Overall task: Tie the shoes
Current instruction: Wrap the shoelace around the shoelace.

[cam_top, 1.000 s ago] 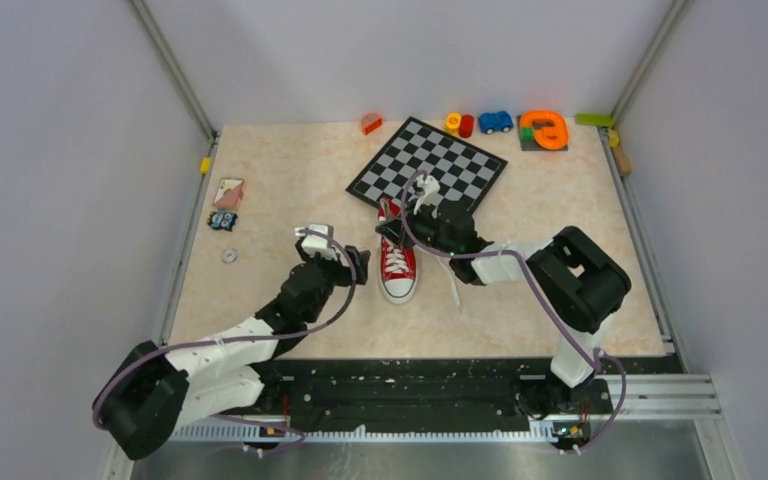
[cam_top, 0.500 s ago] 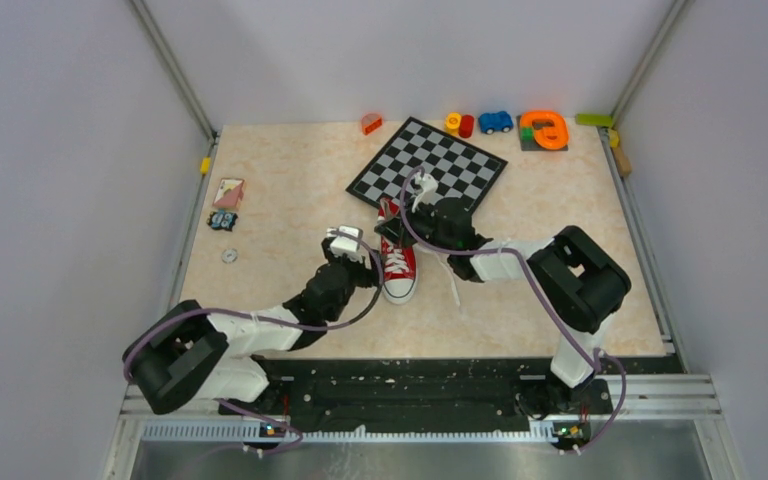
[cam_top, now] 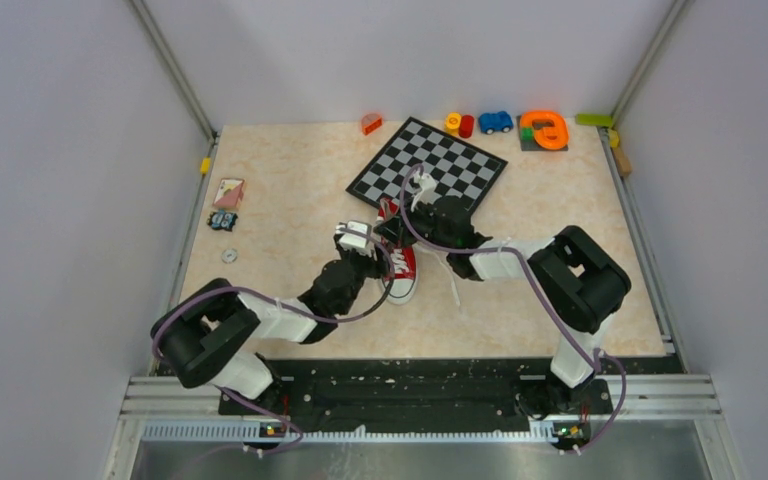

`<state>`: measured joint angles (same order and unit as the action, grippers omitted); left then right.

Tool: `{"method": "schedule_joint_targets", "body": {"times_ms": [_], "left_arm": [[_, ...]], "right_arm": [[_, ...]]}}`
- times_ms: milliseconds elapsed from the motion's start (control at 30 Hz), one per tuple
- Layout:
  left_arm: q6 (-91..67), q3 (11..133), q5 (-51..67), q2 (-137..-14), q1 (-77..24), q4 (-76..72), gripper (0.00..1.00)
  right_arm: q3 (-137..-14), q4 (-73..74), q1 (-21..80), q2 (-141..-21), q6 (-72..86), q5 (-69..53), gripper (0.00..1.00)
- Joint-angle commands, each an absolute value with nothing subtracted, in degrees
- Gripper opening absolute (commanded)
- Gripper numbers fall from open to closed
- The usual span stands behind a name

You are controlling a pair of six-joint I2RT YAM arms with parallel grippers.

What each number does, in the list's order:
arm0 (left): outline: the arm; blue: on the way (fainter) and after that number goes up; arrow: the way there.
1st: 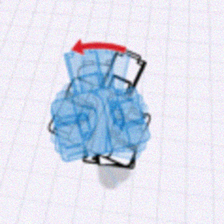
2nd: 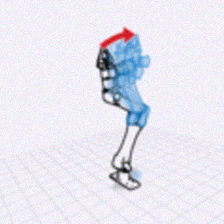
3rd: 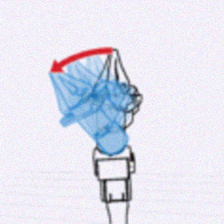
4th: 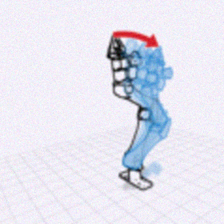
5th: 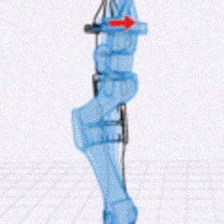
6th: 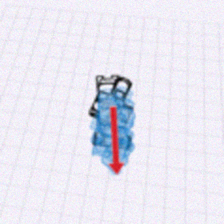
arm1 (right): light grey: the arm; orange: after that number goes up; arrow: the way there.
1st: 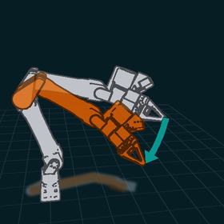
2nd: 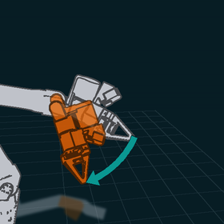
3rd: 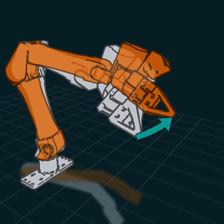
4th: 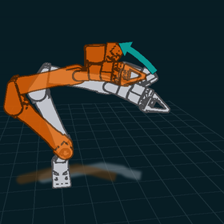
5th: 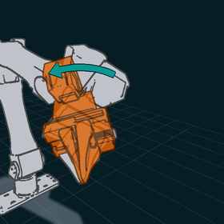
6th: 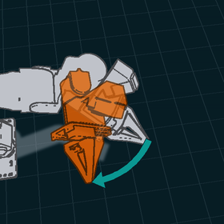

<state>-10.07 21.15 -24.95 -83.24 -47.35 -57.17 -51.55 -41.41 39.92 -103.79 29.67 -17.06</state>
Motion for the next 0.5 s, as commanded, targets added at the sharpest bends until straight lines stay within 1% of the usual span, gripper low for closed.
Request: {"method": "schedule_joint_targets", "body": {"times_ms": [0,133,200,333,467], "left_arm": [[-7.72,22.26,-24.94,-85.66,-47.31,-67.07,0.63],[-8.58,23.46,-24.23,-87.25,-46.71,-66.21,0.54],[-9.81,23.88,-24.50,-87.12,-46.24,-64.76,0.52],[-9.83,23.82,-23.58,-86.79,-45.51,-64.83,0.52],[-10.31,24.52,-19.77,-86.90,-44.19,-63.95,0.50]], "right_arm": [[-54.23,-43.05,39.19,-103.88,30.50,-18.59,0.00],[-54.24,-43.19,39.20,-103.76,30.92,-18.97,0.00],[-54.15,-43.27,39.20,-103.65,30.99,-19.20,0.00],[-54.14,-43.41,39.20,-103.86,31.19,-19.37,0.00],[-54.39,-43.45,39.20,-104.19,31.42,-19.86,0.00]]}}
